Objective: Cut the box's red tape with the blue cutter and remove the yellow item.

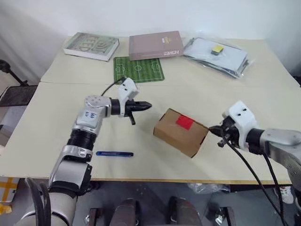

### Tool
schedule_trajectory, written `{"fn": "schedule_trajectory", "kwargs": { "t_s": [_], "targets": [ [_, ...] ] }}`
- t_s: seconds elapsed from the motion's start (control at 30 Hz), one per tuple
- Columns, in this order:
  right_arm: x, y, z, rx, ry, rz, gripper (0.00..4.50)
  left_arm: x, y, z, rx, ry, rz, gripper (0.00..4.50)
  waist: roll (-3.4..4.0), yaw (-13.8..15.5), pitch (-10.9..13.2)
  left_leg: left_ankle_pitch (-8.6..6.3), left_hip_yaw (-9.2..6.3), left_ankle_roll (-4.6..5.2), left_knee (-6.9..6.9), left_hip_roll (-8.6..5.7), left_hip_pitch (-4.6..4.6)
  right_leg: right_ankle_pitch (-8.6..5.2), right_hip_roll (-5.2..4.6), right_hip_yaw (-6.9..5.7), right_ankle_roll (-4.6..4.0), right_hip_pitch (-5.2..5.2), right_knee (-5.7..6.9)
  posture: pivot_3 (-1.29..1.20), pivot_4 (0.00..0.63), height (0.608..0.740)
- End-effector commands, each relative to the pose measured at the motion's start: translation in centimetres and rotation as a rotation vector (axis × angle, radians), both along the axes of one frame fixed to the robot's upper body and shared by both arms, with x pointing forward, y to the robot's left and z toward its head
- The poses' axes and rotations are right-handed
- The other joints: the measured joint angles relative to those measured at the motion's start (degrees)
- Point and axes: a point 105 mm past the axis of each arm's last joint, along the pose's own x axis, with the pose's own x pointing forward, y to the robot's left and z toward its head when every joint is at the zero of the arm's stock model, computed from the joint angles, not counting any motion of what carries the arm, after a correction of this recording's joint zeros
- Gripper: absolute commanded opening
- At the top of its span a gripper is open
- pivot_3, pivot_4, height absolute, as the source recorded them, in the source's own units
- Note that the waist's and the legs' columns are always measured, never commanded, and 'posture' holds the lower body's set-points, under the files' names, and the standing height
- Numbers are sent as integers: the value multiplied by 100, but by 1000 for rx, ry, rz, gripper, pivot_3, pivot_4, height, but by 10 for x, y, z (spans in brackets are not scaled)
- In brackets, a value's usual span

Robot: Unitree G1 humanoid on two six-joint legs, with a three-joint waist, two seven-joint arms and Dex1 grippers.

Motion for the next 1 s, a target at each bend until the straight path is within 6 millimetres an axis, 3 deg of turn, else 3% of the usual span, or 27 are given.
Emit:
{"fn": "schedule_trajectory", "kwargs": {
  "t_s": [0.03,0.23,0.43,0.67,0.8,1.0],
  "targets": [
    [-13,12,-2,29,31,48,17,-9,-18,-4,-2,-2,-84,23,-1,-3,0,0,1,0,2,0,-1,2,0,1,1,0,0,0,150,740],
    [-15,11,-3,21,18,20,17,-19,-37,-15,12,19,-166,23,-2,-5,0,0,0,0,6,2,2,4,0,3,-1,1,3,0,150,740],
    [-17,-13,12,3,-43,-87,17,-18,-37,-16,21,17,-178,23,-3,33,0,-3,0,5,9,-4,-4,9,-3,2,8,2,-5,0,150,740],
    [-36,-33,2,-35,32,-137,17,-15,-35,-16,30,11,-173,23,-3,10,0,-6,2,11,9,-3,-4,11,-3,4,9,2,-8,0,150,740],
    [-45,-28,-14,-42,102,-108,17,-15,-34,-16,34,9,-174,23,-3,-4,0,-6,3,11,9,0,-2,12,-3,6,8,2,-7,0,150,740],
    [-49,-1,-29,19,158,-13,17,-15,-36,-15,33,7,-179,23,-3,-5,0,-6,1,11,9,0,-1,12,-3,8,8,2,-7,0,150,740]
  ]
}}
